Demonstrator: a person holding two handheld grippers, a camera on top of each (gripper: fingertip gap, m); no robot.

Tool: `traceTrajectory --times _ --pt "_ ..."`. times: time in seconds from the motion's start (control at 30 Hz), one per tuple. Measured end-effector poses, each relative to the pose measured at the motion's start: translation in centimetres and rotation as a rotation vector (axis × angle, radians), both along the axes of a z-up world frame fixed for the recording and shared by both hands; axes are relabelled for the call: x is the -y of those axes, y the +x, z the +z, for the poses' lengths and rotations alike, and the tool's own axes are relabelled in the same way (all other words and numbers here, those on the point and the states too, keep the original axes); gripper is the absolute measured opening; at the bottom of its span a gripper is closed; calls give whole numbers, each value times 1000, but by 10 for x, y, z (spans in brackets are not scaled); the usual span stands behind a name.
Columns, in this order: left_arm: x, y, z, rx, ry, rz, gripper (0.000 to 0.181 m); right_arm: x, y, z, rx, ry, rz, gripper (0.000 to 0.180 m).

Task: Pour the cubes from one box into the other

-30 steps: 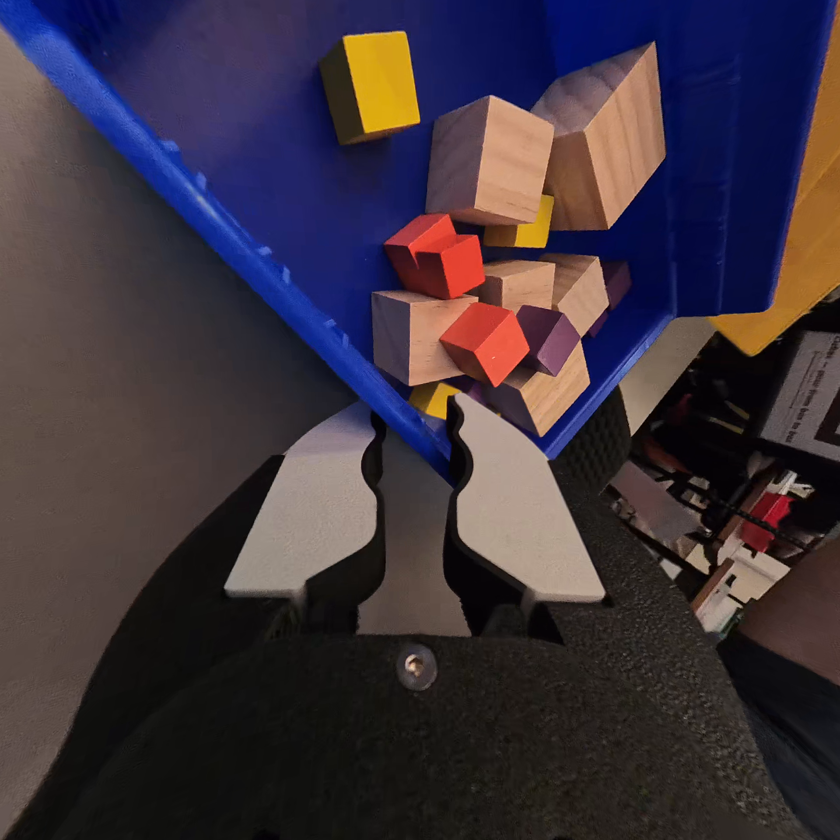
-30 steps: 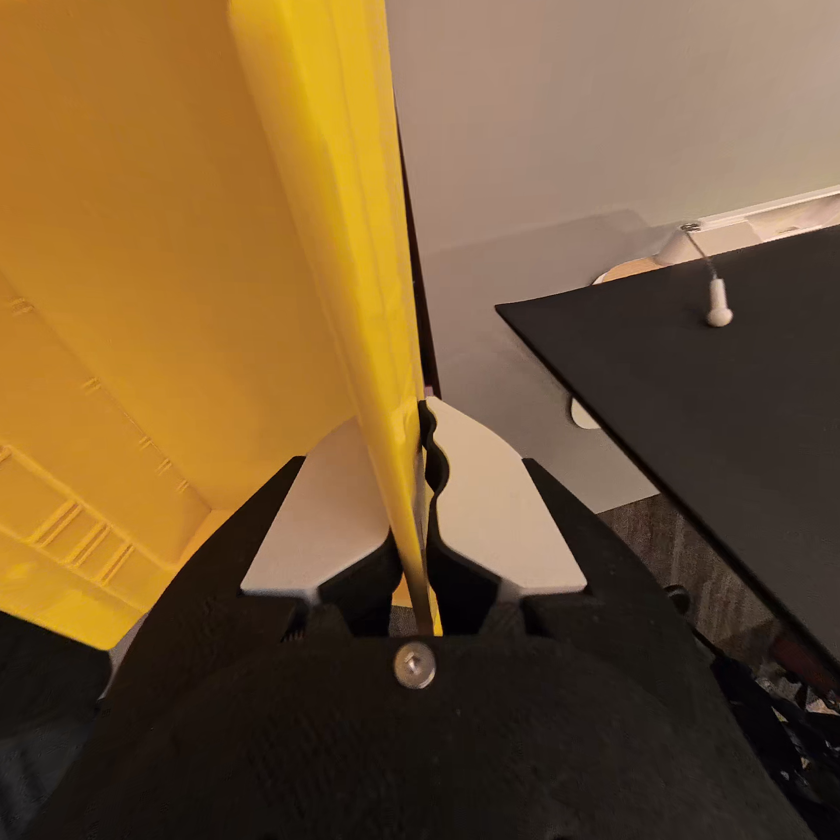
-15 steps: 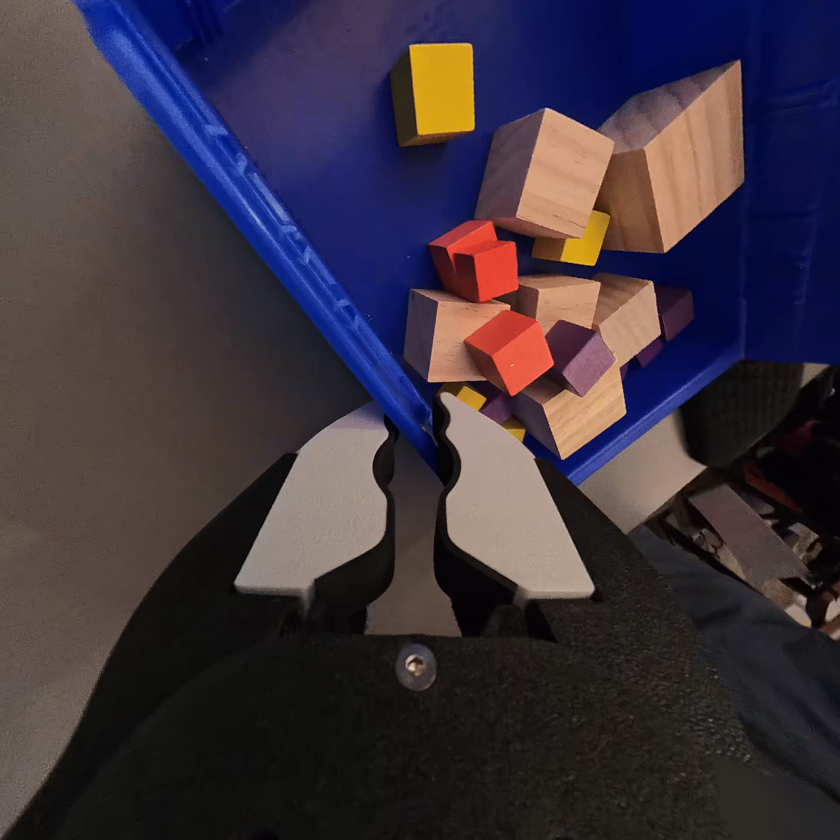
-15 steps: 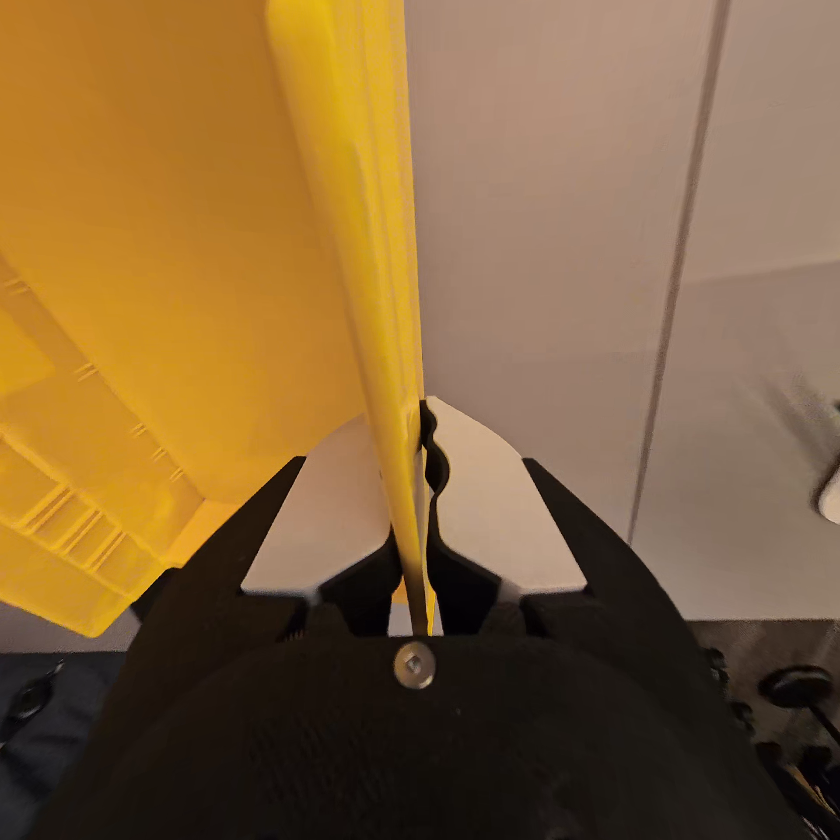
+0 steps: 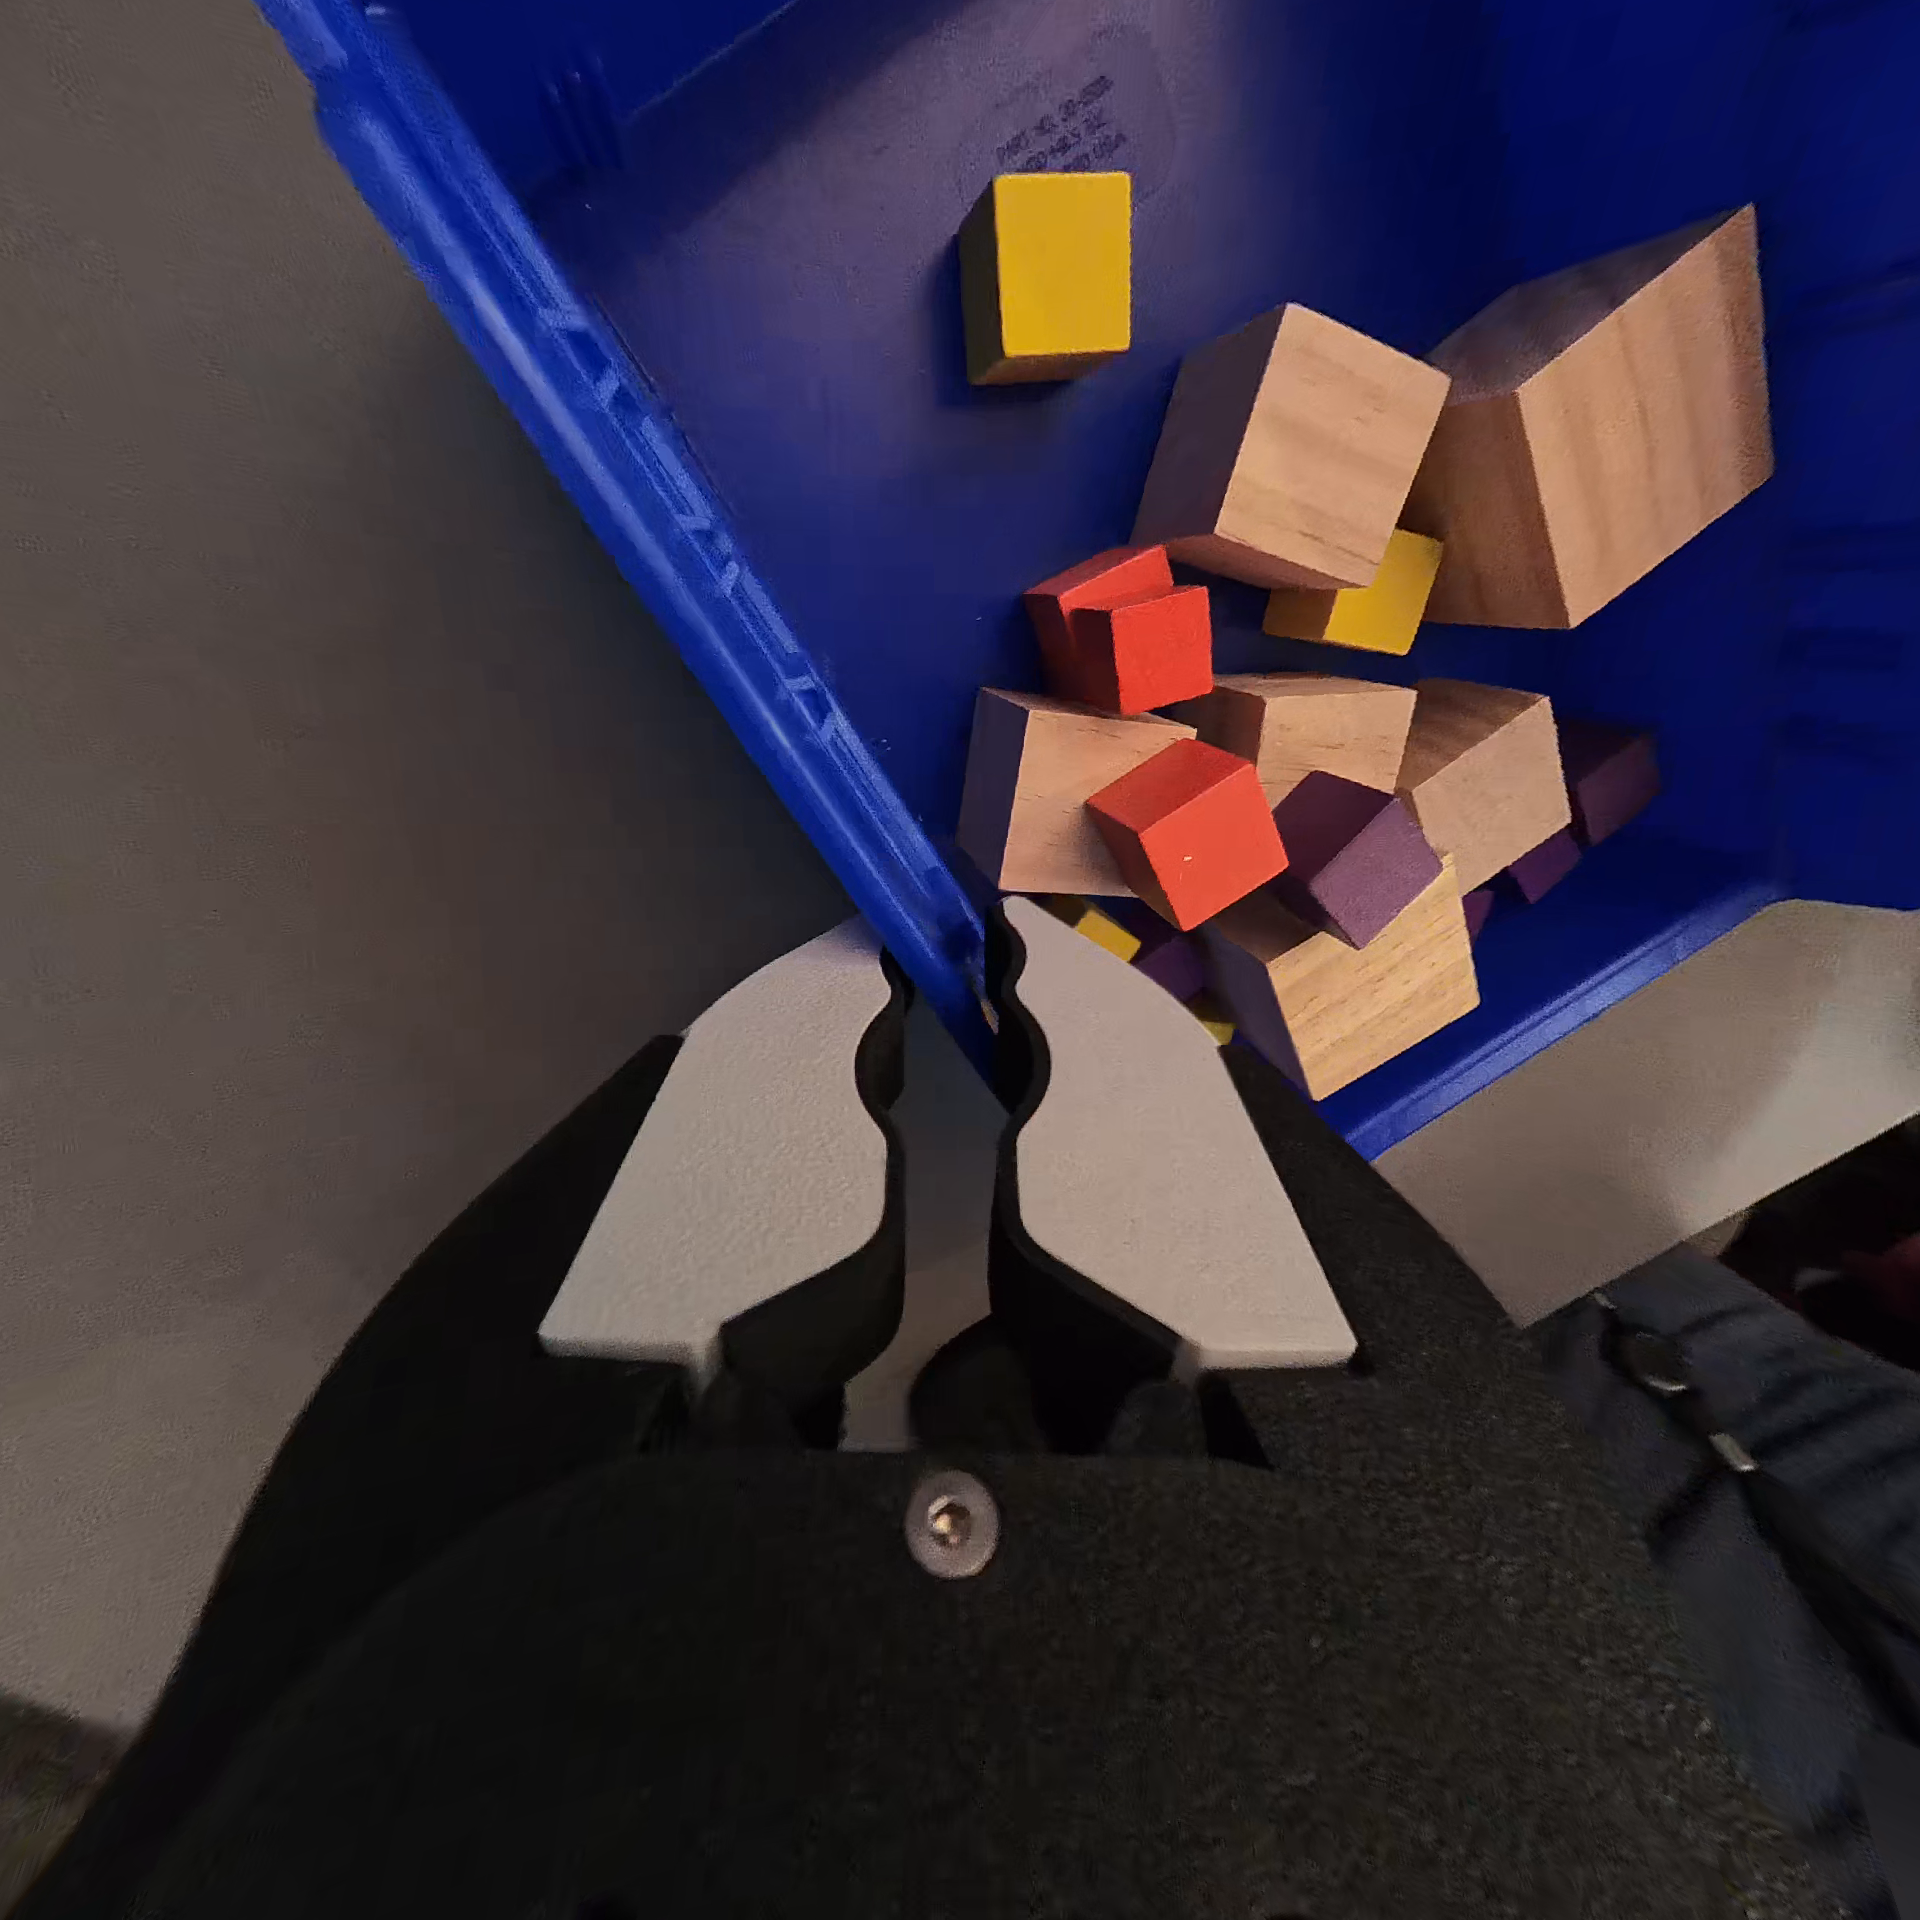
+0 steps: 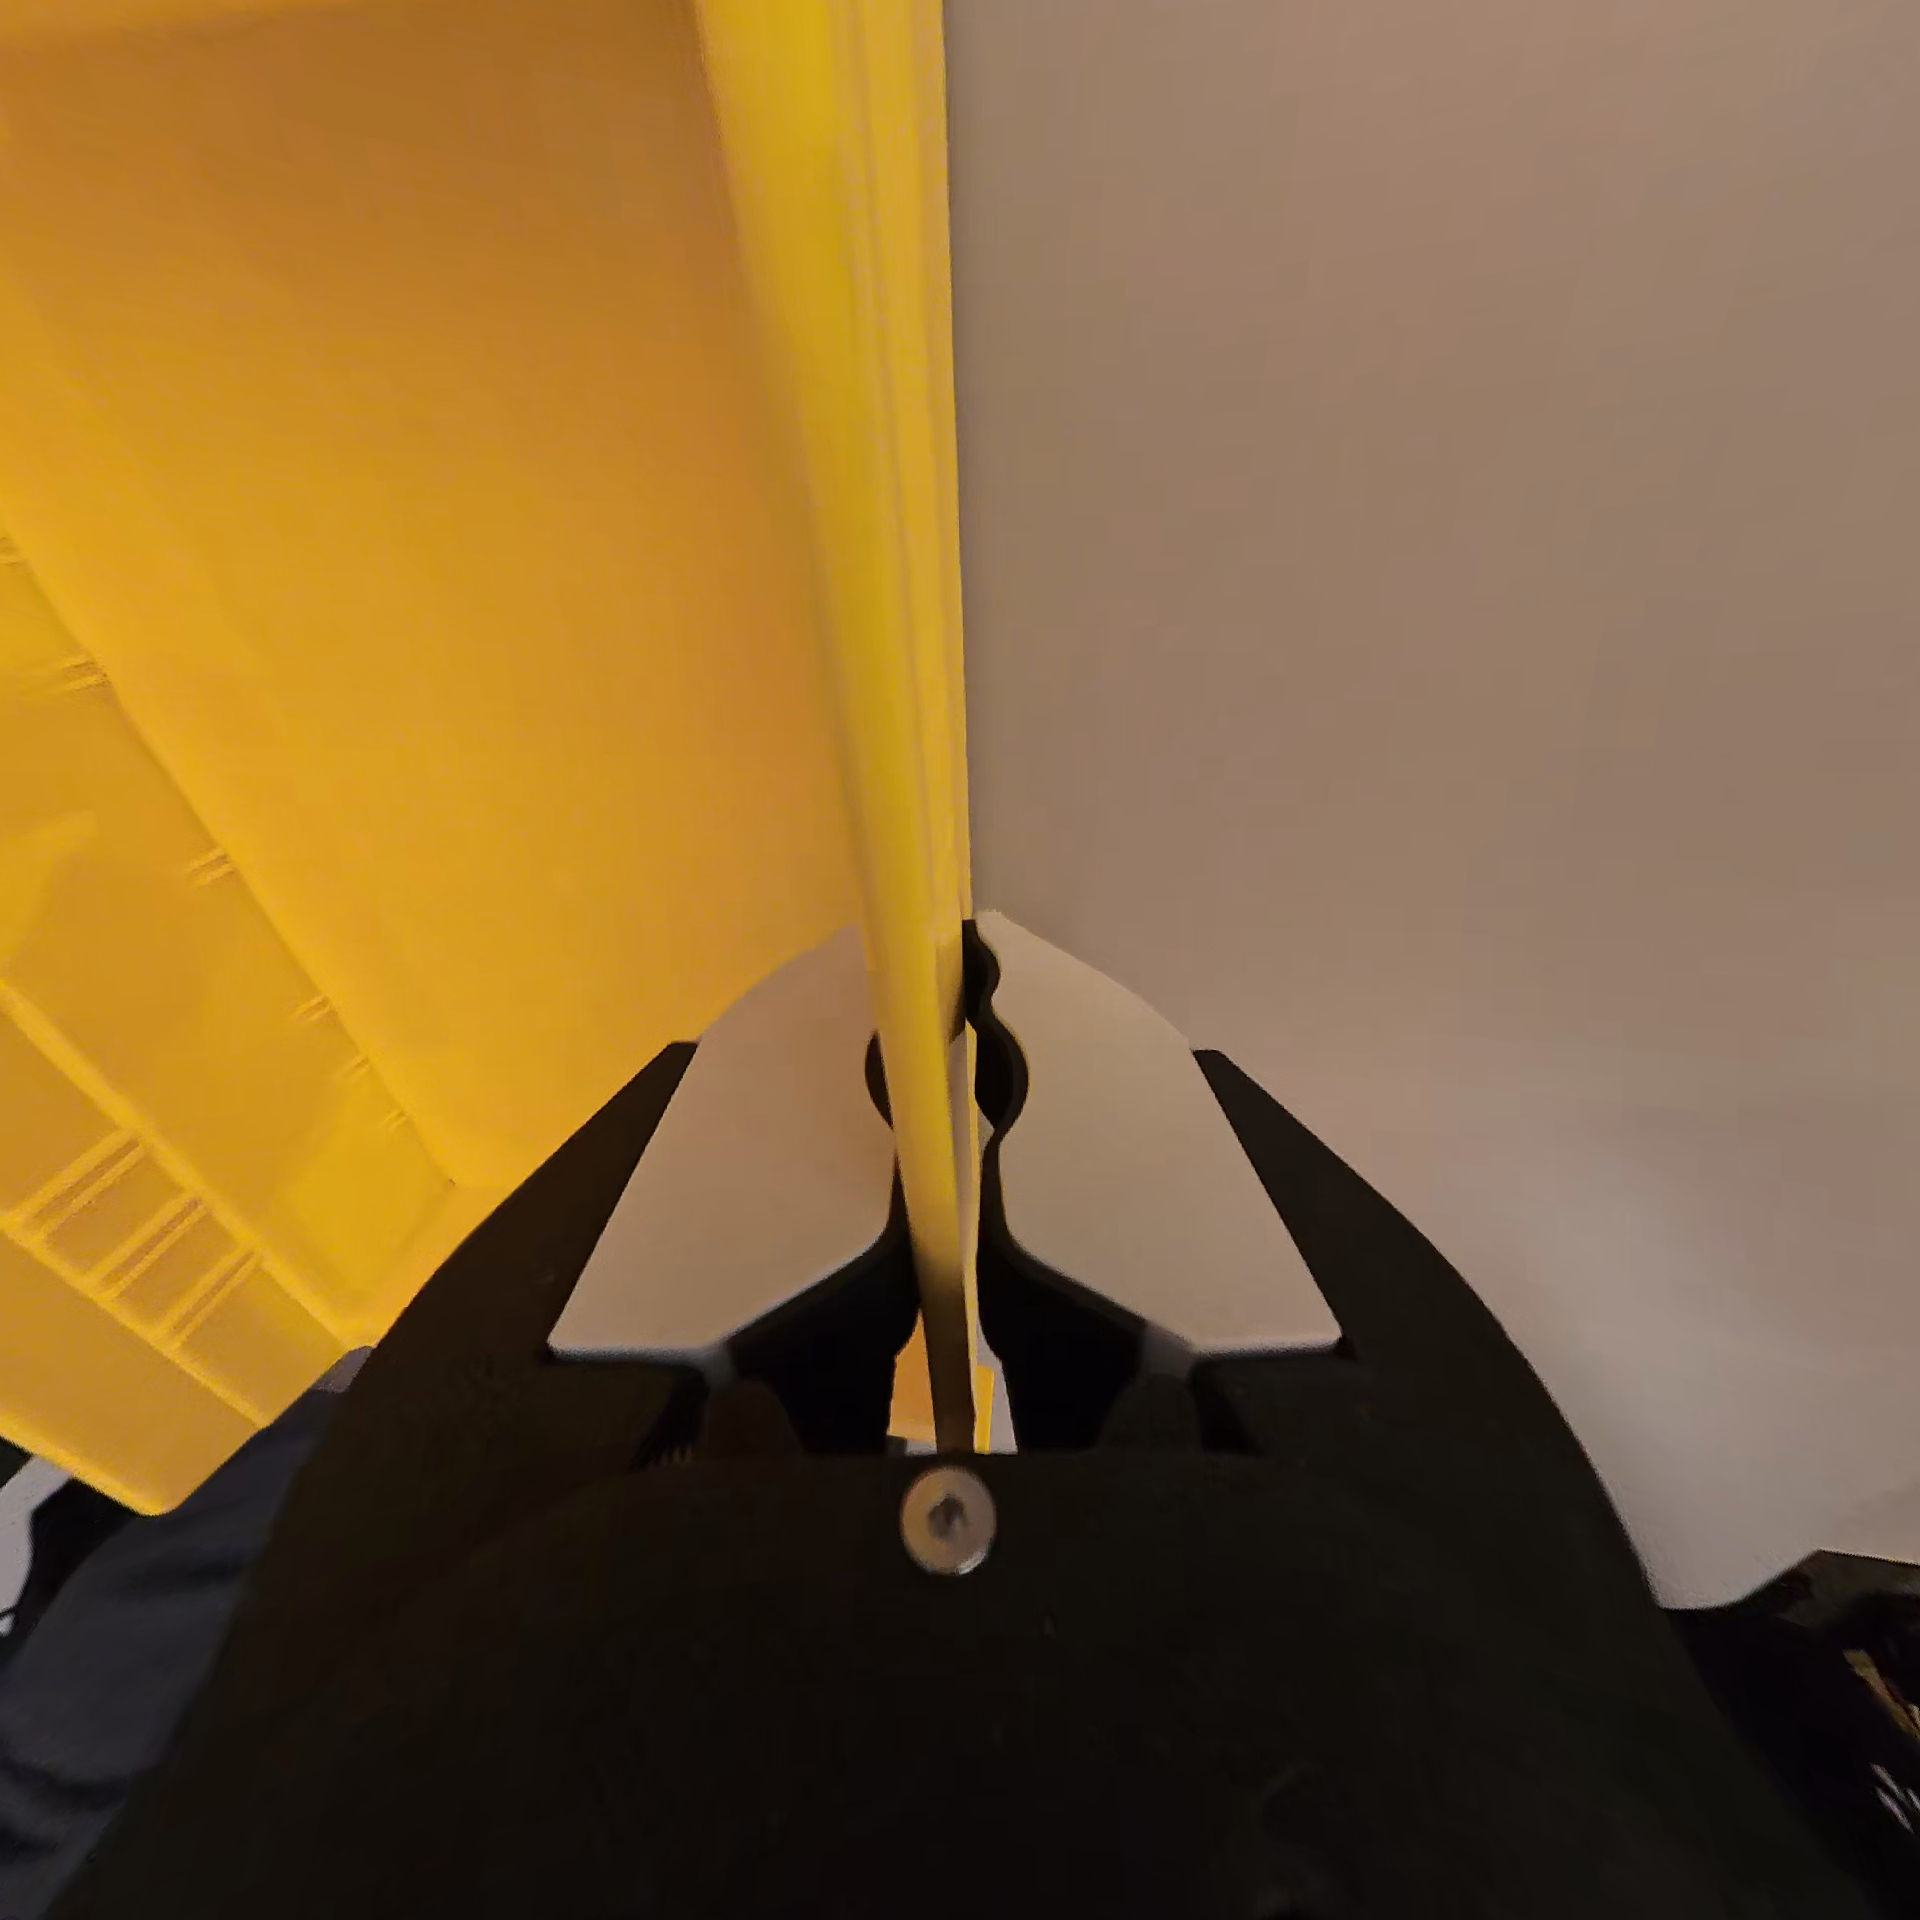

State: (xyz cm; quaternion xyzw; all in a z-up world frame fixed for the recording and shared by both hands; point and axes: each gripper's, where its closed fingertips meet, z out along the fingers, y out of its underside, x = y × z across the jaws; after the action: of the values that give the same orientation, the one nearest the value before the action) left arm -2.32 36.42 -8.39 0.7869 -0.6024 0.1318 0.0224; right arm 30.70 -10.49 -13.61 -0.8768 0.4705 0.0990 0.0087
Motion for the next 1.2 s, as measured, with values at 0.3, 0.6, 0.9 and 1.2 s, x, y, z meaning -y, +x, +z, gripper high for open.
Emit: traceTrajectory --times 0.3,0.6,0.9,1.2 --pt "-48 -30 1 -28 88 -15 13 -33 -3 0 22 30 61 9" --pt "-63 -40 1 -30 122 -10 14 -34 4 -3 134 49 212 6" --pt "-95 -65 2 -64 189 27 15 -35 14 -2 180 62 255 10" --pt "-109 -70 -3 -1 210 19 20 -33 48 62 643 23 281 41"
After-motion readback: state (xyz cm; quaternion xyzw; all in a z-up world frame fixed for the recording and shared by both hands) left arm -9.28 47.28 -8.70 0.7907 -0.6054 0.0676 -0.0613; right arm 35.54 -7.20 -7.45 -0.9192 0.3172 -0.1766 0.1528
